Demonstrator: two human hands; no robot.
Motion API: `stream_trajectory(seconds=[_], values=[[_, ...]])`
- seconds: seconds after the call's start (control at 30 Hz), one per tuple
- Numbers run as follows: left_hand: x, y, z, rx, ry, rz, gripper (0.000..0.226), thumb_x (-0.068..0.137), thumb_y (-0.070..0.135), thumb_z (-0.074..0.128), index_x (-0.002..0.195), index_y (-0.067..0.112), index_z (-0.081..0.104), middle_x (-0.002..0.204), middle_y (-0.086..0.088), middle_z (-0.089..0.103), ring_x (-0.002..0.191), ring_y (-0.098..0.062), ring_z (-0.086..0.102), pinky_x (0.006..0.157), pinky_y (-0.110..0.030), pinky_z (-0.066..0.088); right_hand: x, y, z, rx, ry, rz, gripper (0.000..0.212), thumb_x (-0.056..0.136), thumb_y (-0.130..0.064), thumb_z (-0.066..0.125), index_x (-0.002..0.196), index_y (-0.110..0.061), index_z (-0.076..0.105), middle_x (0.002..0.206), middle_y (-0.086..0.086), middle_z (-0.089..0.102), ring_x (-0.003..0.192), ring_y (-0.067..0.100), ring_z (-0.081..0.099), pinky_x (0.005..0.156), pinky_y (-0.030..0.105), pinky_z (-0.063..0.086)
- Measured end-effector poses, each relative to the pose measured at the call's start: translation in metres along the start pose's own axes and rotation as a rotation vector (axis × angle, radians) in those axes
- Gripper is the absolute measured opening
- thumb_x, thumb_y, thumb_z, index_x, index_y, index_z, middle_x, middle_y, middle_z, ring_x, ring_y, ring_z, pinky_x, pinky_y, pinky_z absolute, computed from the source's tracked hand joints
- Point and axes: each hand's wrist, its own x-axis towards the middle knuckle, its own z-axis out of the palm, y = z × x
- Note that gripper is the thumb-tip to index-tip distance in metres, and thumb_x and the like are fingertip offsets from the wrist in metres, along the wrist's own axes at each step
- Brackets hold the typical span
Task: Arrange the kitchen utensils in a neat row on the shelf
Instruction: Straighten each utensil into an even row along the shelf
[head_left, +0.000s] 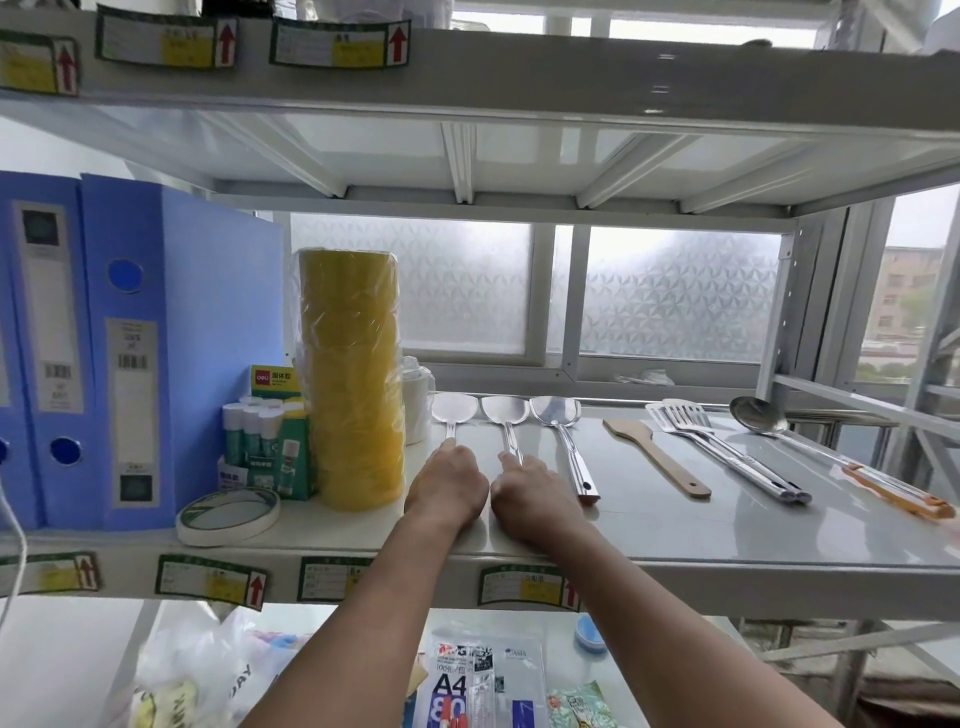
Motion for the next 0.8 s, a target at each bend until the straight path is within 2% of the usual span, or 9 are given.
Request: stream_trajectory(seconds=[0.13, 0.27, 0.53, 0.8], values=[[0.0004, -0.0002, 0.0001, -0.002, -0.009, 0.009, 0.036, 0.092, 0.007, 0.041, 0.124, -0.001, 0.056, 0.135, -0.017, 0.055, 0.127, -0.035, 0.052, 0.105, -0.044, 0.043, 0.0068, 0.0025, 0.0062, -0.08, -0.02, -0.019, 0.071, 0.081, -0.032, 0.019, 0.142, -0.015, 0.051, 0.153, 0.013, 0.043, 0.138, 0.036, 0.039, 0.109, 0.05, 0.029], [0.0006, -0.0003, -0.0001, 0.0, -0.018, 0.019, 0.035, 0.092, 0.009, 0.046, 0.124, -0.002, 0.056, 0.135, -0.018, 0.055, 0.127, -0.036, 0.052, 0.105, -0.045, 0.043, 0.0064, 0.0029, 0.0059, -0.093, -0.026, -0.027, 0.073, 0.081, -0.036, 0.019, 0.146, -0.019, 0.047, 0.156, 0.011, 0.04, 0.143, 0.034, 0.035, 0.114, 0.056, 0.022], [0.0022, -0.001, 0.0021, 0.006, -0.014, 0.017, 0.034, 0.093, 0.007, 0.042, 0.122, -0.001, 0.056, 0.132, -0.017, 0.055, 0.124, -0.035, 0.053, 0.102, -0.045, 0.045, 0.0067, 0.0028, 0.0063, -0.064, -0.008, -0.016, 0.073, 0.079, -0.034, 0.019, 0.144, -0.016, 0.047, 0.149, 0.012, 0.045, 0.137, 0.034, 0.041, 0.107, 0.054, 0.03], [0.005, -0.0028, 0.0051, 0.003, 0.007, 0.015, 0.035, 0.091, 0.002, 0.038, 0.121, -0.001, 0.056, 0.131, -0.017, 0.055, 0.123, -0.035, 0.053, 0.101, -0.044, 0.045, 0.0107, 0.0027, 0.0094, -0.059, -0.012, 0.008, 0.072, 0.076, -0.031, 0.017, 0.135, -0.011, 0.055, 0.149, 0.011, 0.044, 0.136, 0.035, 0.039, 0.105, 0.054, 0.029]])
